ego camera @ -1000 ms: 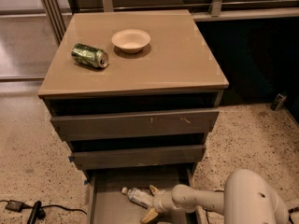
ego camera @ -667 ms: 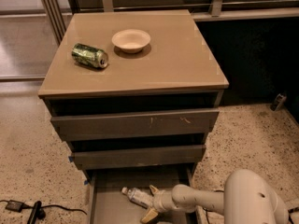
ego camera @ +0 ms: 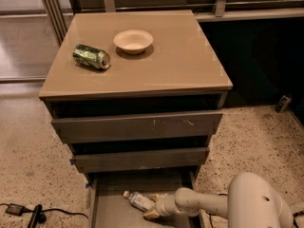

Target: Pick blue plastic bottle from bottom drawer and place on counter

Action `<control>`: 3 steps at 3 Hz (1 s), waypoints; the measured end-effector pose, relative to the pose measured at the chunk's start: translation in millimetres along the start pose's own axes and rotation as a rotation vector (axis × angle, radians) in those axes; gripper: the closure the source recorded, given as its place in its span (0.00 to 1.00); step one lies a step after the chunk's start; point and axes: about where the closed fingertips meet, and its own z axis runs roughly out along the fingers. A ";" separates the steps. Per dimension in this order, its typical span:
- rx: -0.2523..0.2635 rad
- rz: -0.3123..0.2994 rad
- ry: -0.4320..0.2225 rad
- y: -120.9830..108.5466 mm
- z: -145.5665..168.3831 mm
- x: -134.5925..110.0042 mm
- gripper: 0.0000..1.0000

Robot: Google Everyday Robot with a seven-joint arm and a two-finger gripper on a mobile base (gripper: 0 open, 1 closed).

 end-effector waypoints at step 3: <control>-0.012 0.005 0.003 -2.8 -4.0 0.5 1.00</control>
Offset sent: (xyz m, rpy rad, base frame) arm 0.0000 0.0000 0.0000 0.0000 0.0000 0.0000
